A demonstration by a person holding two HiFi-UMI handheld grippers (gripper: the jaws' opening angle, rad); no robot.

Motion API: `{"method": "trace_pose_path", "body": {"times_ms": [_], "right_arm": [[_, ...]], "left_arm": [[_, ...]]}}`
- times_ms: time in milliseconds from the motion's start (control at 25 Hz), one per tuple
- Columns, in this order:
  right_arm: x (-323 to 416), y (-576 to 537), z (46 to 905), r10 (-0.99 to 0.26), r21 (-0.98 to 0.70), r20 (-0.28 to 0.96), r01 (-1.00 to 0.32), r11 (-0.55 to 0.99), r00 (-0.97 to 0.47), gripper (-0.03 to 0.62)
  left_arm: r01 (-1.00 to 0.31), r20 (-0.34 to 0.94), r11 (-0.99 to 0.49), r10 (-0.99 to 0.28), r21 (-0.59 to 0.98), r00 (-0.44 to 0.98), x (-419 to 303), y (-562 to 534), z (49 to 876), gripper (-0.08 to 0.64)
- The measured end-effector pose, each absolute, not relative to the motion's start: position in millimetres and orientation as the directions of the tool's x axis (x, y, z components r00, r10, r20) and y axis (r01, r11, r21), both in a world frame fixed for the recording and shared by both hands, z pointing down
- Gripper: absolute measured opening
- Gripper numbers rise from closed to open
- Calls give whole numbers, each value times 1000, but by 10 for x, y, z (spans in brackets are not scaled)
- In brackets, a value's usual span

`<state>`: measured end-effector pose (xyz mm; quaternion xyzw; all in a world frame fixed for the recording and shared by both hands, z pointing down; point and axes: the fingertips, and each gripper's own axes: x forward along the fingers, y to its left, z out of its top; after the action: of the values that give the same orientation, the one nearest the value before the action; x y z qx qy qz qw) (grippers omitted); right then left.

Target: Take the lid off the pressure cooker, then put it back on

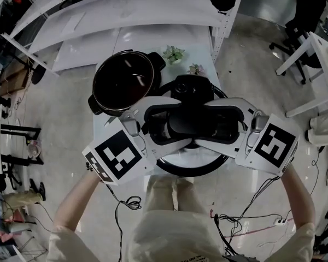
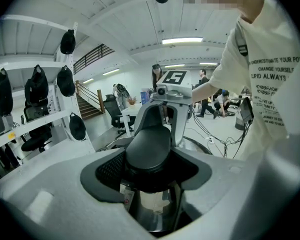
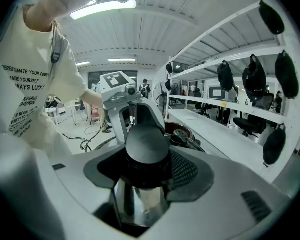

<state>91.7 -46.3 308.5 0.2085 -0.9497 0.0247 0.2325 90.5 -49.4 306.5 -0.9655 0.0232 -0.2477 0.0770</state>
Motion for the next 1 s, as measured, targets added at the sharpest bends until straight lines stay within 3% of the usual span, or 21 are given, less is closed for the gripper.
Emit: {"method": "trace_pose_path", "body": {"times_ms": [1000], "right_arm": [[963,-487,4630,-338,-30,488,-403,915,-804,268]], "left_arm": [[-16,524,-999,-39,-49,851,951,-516,4638,287]]}}
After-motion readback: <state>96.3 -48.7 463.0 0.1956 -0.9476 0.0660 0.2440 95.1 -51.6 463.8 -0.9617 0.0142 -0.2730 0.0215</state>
